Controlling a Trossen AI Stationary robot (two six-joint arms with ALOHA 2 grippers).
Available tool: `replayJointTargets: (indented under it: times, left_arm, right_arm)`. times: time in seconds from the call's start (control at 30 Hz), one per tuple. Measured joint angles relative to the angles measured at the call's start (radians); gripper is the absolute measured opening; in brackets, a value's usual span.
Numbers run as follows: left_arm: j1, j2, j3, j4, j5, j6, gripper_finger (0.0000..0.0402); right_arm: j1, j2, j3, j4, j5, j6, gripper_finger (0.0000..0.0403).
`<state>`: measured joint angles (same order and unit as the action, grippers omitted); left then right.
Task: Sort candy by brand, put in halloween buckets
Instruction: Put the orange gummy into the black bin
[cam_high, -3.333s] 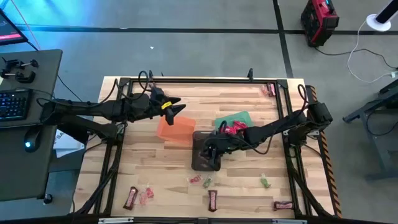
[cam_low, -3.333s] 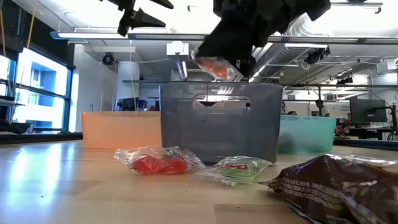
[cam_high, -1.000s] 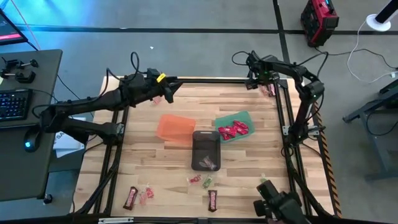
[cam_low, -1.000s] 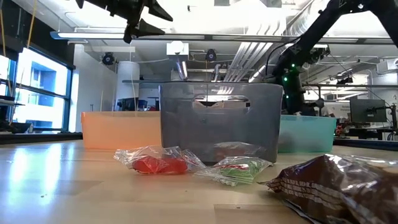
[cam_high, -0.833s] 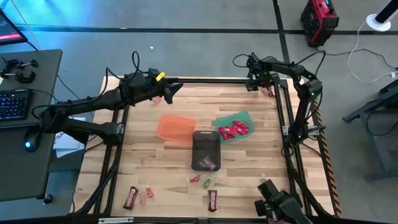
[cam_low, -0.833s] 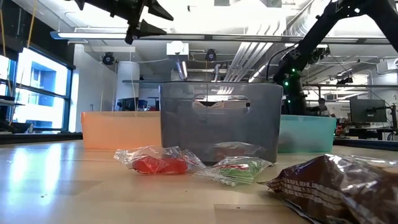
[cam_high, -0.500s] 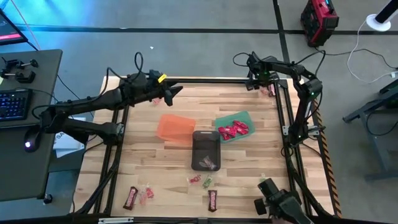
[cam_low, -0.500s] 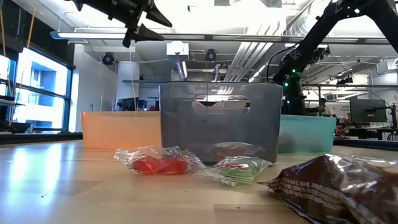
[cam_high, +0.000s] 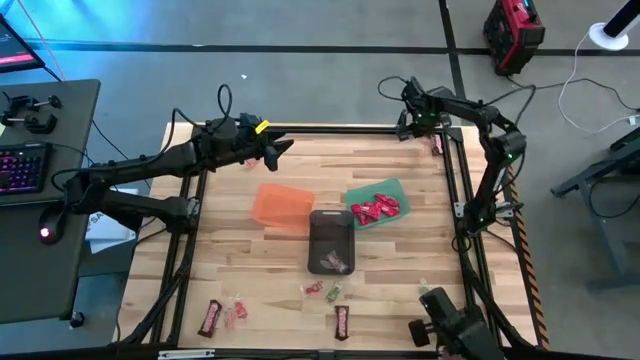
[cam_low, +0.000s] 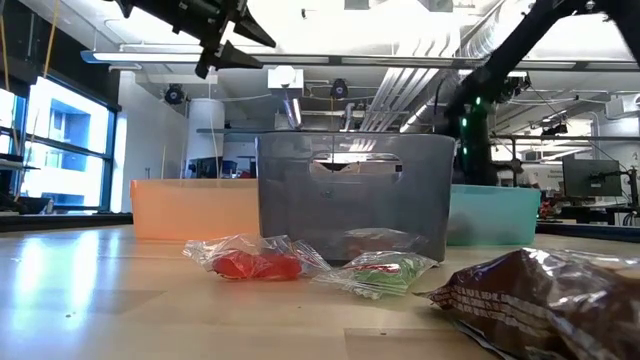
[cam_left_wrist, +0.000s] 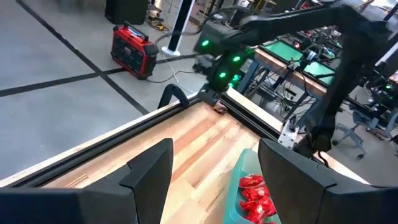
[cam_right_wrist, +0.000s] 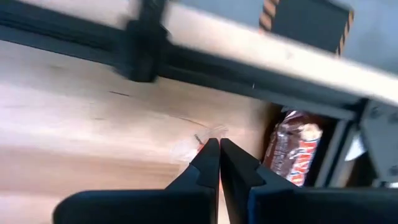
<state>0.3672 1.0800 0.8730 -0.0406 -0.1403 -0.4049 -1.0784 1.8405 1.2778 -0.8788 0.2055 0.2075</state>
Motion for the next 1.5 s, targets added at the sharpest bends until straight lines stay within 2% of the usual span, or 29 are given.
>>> replayJointTargets:
  times: [0.13, 0.3, 0.4, 0.53, 0.67, 0.83, 0.97, 1.13, 1.33, 1.4, 1.5]
  left_arm:
    - [0.0, 0.0, 0.0, 0.001, -0.037, -0.001, 0.0225]
    - [0.0, 0.0, 0.0, 0.001, -0.124, 0.007, 0.0225]
    - [0.0, -0.001, 0.0, 0.001, -0.165, 0.006, 0.0225]
    - [0.0, -0.001, 0.0, 0.001, -0.182, -0.011, 0.0225]
    - [0.0, -0.001, 0.0, 0.001, -0.149, -0.011, 0.0225]
    - [-0.001, -0.002, 0.0, -0.023, 0.067, -0.01, 0.0225]
    - [-0.014, -0.002, 0.0, -0.156, 0.194, -0.012, 0.0225]
    - [-0.04, -0.007, 0.0, -0.333, 0.209, -0.012, 0.0225]
    - [-0.061, -0.026, 0.0, -0.351, 0.209, -0.012, 0.0225]
    - [-0.061, -0.033, 0.0, -0.349, 0.207, -0.015, 0.0225]
    - [-0.06, -0.042, 0.0, -0.35, 0.205, -0.032, 0.0225]
  right_arm:
    - [0.053, -0.141, 0.0, 0.027, -0.036, -0.005, 0.0]
    - [0.172, -0.284, 0.0, 0.131, -0.301, 0.023, 0.0]
    - [0.296, -0.33, 0.0, 0.141, -0.476, 0.049, 0.0]
    - [0.528, -0.343, 0.0, 0.128, -0.579, 0.046, 0.0]
    - [0.779, -0.343, 0.0, 0.148, -0.566, 0.112, 0.0]
    - [1.017, -0.334, 0.001, 0.228, -0.447, 0.384, 0.0]
    - [1.136, -0.273, 0.001, 0.28, -0.336, 0.615, 0.0]
    - [1.206, -0.159, 0.002, 0.392, -0.277, 0.775, 0.0]
    - [1.206, -0.058, 0.0, 0.383, -0.275, 0.889, 0.0004]
    - [1.195, -0.048, 0.0, 0.38, -0.3, 0.874, 0.0017]
    - [1.178, -0.063, 0.0, 0.379, -0.314, 0.831, 0.006]
